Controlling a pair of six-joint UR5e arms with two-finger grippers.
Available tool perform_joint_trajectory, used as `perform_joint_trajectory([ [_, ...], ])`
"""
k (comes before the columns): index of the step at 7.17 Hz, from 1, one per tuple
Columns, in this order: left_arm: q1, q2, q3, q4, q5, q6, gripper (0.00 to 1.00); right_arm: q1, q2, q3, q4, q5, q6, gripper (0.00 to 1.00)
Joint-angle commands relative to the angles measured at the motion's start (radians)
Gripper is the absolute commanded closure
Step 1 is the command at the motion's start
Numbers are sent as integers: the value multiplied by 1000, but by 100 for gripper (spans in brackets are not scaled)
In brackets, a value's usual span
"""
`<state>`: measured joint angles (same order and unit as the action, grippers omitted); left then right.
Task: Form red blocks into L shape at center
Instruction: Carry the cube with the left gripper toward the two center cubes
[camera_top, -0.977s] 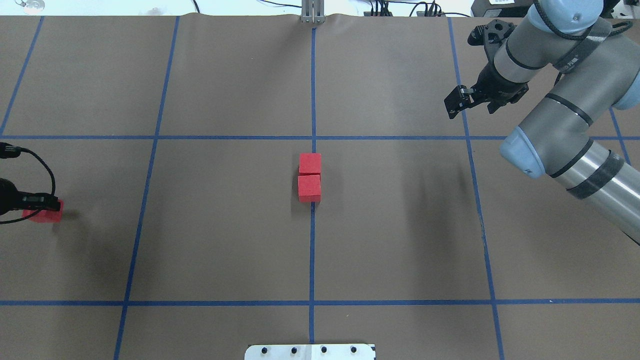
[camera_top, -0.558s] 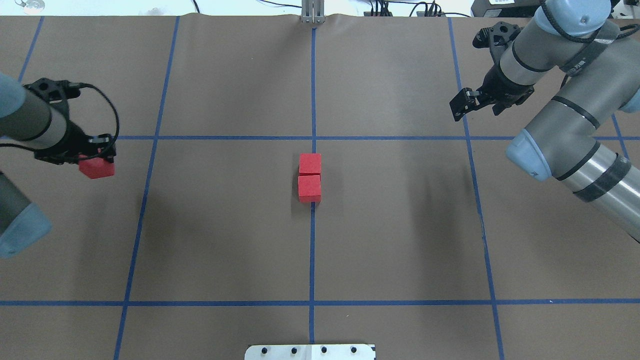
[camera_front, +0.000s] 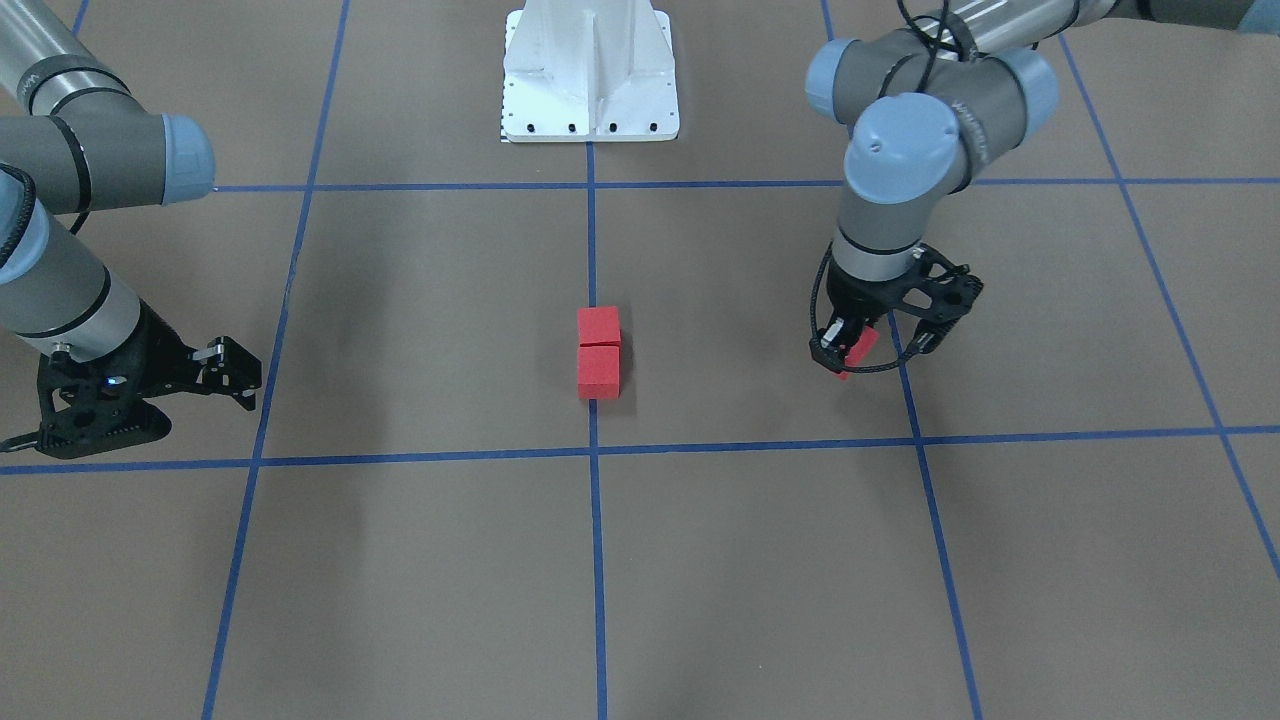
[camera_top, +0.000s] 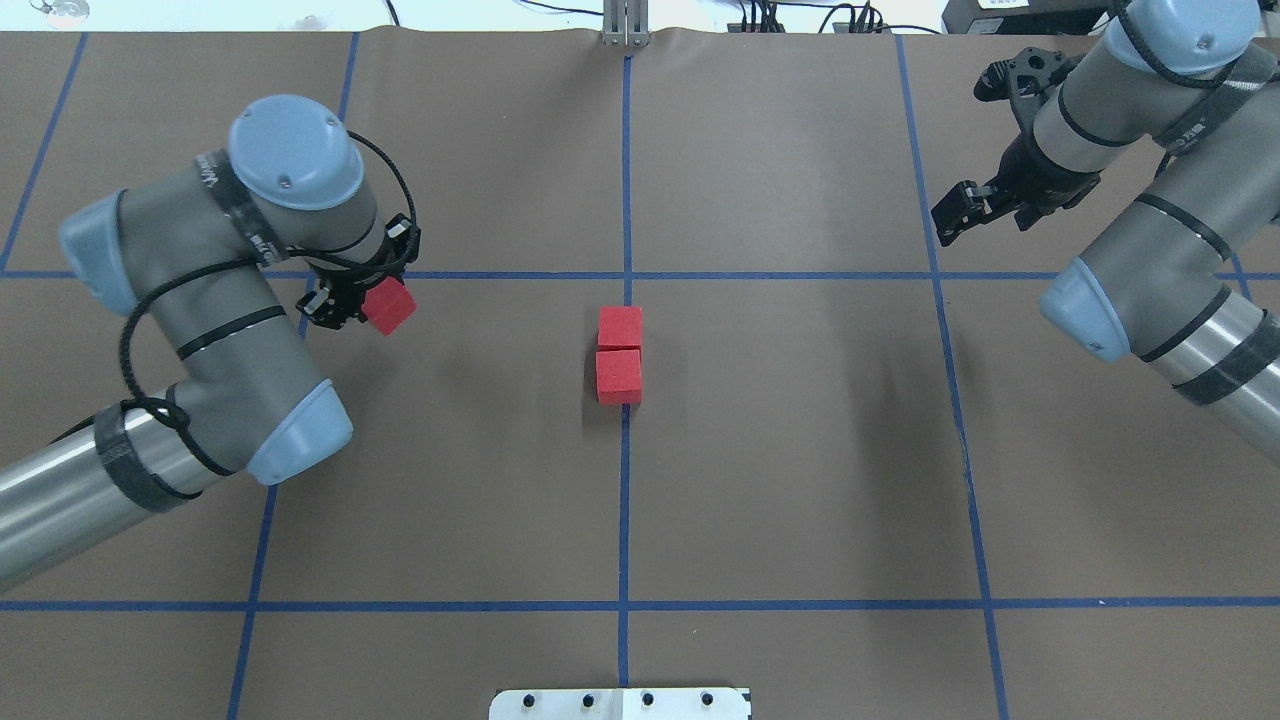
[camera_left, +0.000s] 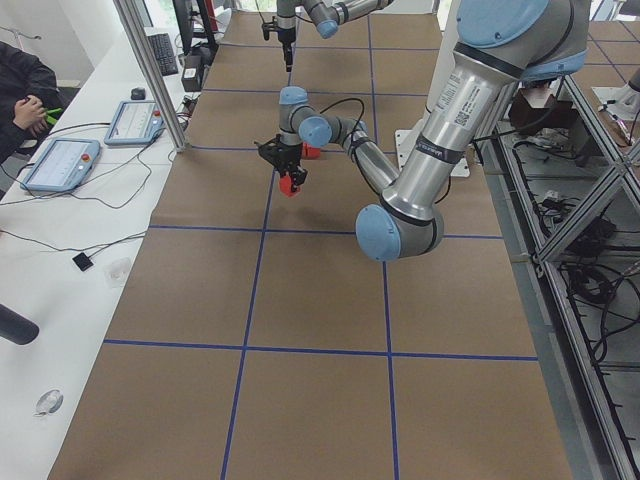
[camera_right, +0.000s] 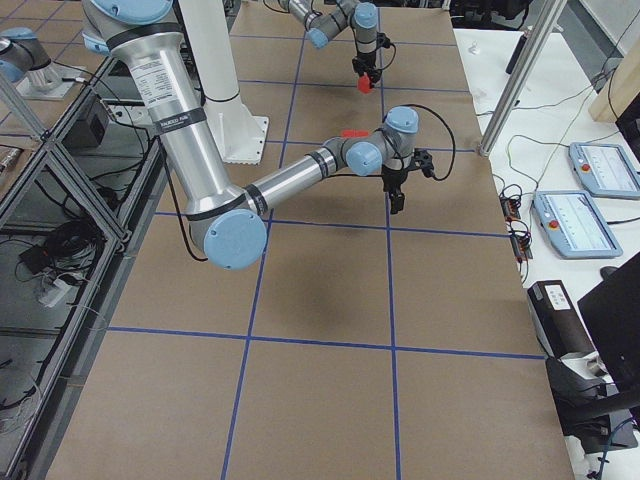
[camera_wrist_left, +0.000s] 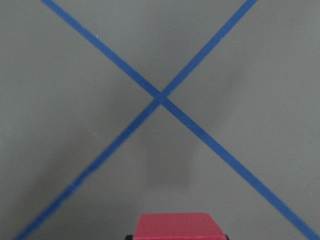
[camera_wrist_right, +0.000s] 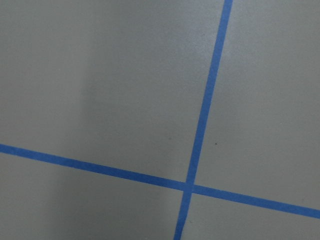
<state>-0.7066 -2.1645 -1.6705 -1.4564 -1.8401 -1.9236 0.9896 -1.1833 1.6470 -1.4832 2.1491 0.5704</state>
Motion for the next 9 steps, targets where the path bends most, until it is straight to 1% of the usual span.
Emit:
perform_joint_trajectory([
  [1,18,-153,160,-1,28,-287,100,0,-44,-1,77,-1,-4,1],
  [2,27,-232,280,-2,27,-384,100,0,-61,-3,119,2,-3,1],
  [3,33,-298,375,-2,22,-423,100,0,-59,-3,121,2,-3,1],
  [4,36,-302,377,-4,21,-454,100,0,-58,0,121,2,-1,1],
  [5,47,-304,379,2,-8,-456,100,-2,-56,1,121,0,2,1],
  [8,52,-305,377,-2,-164,-492,100,-2,-53,8,121,0,3,1],
  [9,52,-316,377,-2,-186,-502,100,-2,-53,8,123,0,3,1],
])
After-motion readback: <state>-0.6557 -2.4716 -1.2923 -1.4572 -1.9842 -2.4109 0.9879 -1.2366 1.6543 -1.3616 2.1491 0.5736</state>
